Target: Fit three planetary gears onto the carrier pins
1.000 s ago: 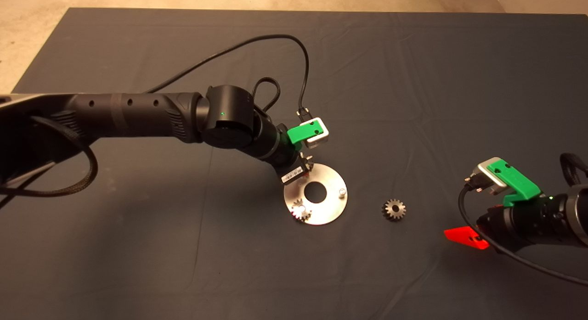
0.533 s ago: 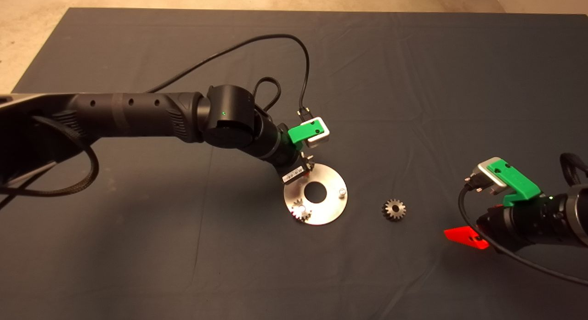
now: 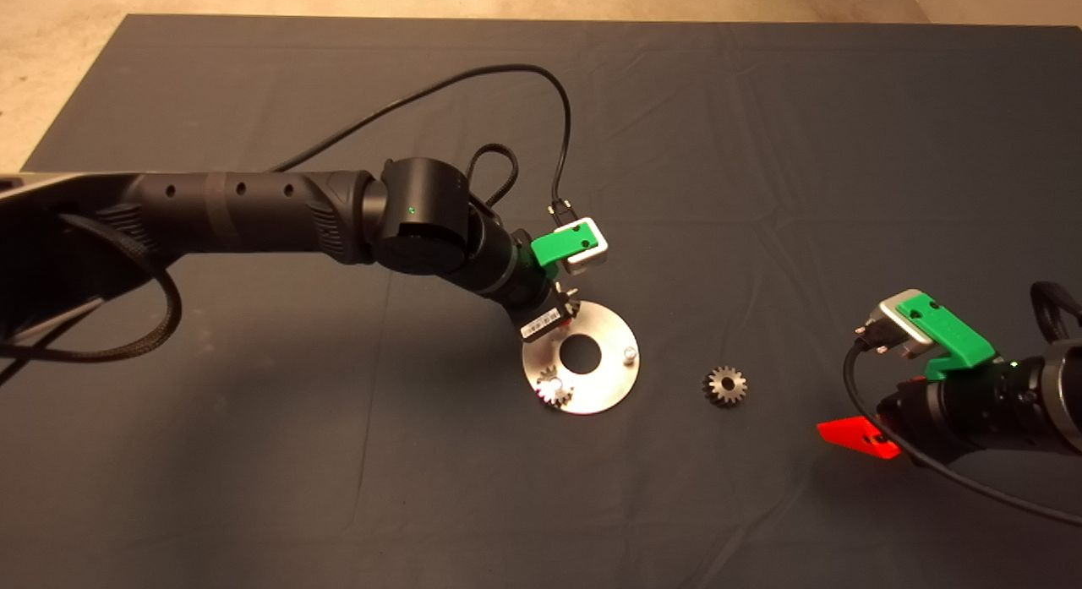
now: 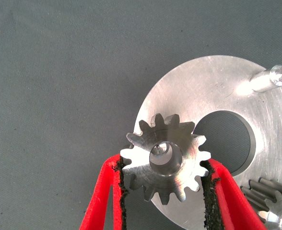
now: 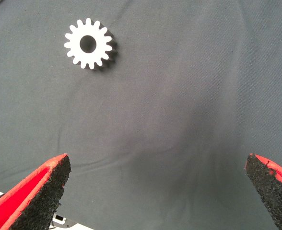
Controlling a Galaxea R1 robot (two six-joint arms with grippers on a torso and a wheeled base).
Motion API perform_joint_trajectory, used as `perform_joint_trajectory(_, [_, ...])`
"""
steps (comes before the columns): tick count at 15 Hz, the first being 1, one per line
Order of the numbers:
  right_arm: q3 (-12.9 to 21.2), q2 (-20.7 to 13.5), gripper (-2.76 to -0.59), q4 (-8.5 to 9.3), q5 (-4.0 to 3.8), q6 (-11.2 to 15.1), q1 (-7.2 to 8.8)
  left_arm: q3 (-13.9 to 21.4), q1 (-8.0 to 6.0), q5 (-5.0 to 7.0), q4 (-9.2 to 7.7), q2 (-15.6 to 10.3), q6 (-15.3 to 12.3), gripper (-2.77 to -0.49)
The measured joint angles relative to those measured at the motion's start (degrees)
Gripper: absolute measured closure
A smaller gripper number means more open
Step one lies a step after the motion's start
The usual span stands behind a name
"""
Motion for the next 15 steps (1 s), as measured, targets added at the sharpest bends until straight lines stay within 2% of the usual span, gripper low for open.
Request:
perform_joint_trajectory(3, [0.0,0.0,-2.73,0.02,0.0,0.0,0.0,0.0,0.02,-1.07,0.0,0.0,0.0,-0.72])
perform_joint_trajectory(8, [0.0,0.0,-2.73,0.02,0.0,0.0,0.0,0.0,0.02,-1.13,0.0,0.0,-0.1,-0.72])
perform_joint_trajectory(15, [0.0,0.0,-2.73,0.02,0.02,0.0,0.0,0.0,0.17,-2.03,-0.1,0.0,-0.1,-0.72])
